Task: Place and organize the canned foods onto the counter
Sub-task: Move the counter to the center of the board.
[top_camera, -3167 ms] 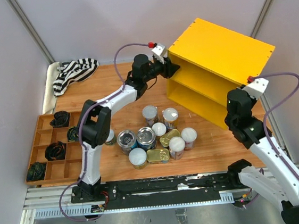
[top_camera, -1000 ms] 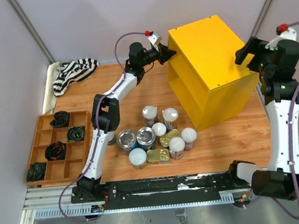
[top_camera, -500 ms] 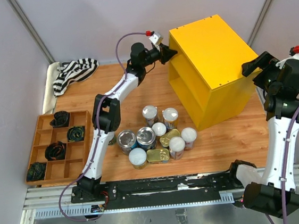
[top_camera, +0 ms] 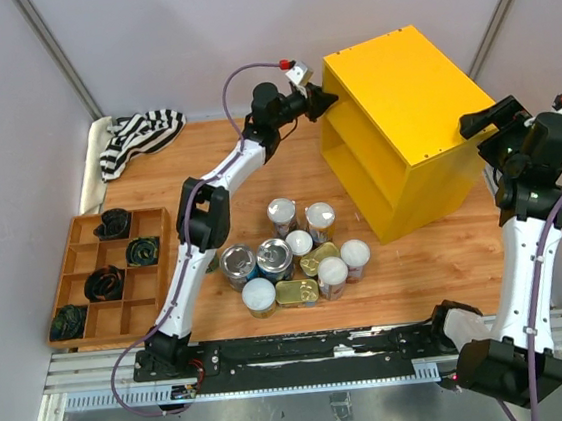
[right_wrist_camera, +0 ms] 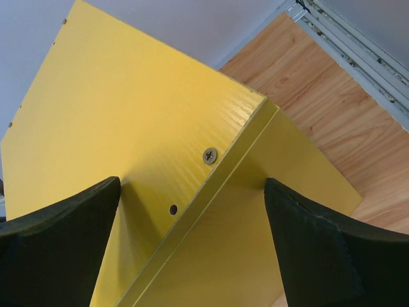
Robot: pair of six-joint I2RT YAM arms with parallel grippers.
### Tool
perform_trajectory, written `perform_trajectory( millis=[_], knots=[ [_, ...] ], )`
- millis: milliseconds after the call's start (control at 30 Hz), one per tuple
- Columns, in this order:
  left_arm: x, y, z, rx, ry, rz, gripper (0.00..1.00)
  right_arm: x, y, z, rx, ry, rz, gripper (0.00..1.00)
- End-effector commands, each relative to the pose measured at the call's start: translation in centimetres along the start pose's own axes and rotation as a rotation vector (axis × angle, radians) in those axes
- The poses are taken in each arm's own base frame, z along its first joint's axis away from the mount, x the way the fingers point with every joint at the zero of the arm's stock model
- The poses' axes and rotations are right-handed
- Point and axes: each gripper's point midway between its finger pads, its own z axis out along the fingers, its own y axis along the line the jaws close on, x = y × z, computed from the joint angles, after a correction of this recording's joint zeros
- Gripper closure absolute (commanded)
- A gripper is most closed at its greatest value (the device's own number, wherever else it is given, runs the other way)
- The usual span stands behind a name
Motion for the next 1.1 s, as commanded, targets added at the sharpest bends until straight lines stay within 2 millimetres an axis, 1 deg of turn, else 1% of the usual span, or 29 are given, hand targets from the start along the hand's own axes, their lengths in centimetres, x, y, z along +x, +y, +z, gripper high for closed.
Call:
perform_trajectory(
  millis=[0, 67, 133, 200, 300, 367, 433, 467, 567, 733, 833, 900, 1000, 1067],
  knots=[
    [2.9, -4.3, 2.1, 0.053, 0.028, -0.081, 1.00, 6.0, -3.3, -1.2, 0.147, 0.248, 0.020, 0.08],
    [3.3, -5.2, 2.5, 0.087, 0.042, -0.077, 0.99, 5.8, -3.0, -1.9, 0.155, 0.246, 0.010, 0.07],
    [3.8, -5.8, 2.6, 0.091, 0.053, -0.071, 0.99, 4.6, -2.6, -3.0, 0.182, 0.220, -0.004, 0.04],
    [4.4, -6.0, 2.4, 0.089, 0.065, -0.072, 0.99, 2.4, -2.4, -4.6, 0.230, 0.164, -0.037, 0.00],
    [5.5, -6.1, 2.1, 0.089, 0.083, -0.076, 1.00, -1.9, -1.8, -8.3, 0.309, 0.028, -0.089, 0.02],
    [6.0, -6.9, 1.9, 0.136, 0.088, -0.073, 0.99, -4.5, -1.7, -10.6, 0.358, -0.079, -0.117, 0.02],
    [6.5, -7.4, 1.8, 0.175, 0.088, -0.076, 0.99, -6.0, -1.8, -11.9, 0.382, -0.151, -0.134, 0.02],
    [6.7, -7.7, 1.8, 0.192, 0.089, -0.075, 0.99, -6.2, -1.7, -12.0, 0.375, -0.166, -0.140, 0.02],
    [6.9, -8.1, 2.0, 0.236, 0.084, -0.073, 0.99, -6.5, -0.4, -11.4, 0.287, -0.204, -0.145, 0.01],
    [5.5, -8.7, 2.5, 0.274, 0.052, -0.067, 1.00, -7.0, 1.4, -10.4, 0.200, -0.204, -0.162, 0.01],
    [5.0, -8.9, 2.5, 0.283, 0.046, -0.067, 0.99, -7.2, 1.5, -9.5, 0.192, -0.202, -0.187, 0.01],
    [4.9, -8.9, 2.3, 0.285, 0.047, -0.063, 0.99, -7.1, 0.9, -8.3, 0.203, -0.192, -0.216, 0.01],
    [4.6, -9.1, 1.8, 0.311, 0.053, -0.056, 0.99, -7.8, 1.3, -6.7, 0.181, -0.183, -0.321, 0.02],
    [4.2, -9.1, 1.1, 0.342, 0.051, -0.066, 0.99, -8.5, 1.5, -5.7, 0.177, -0.160, -0.329, 0.02]
  ],
)
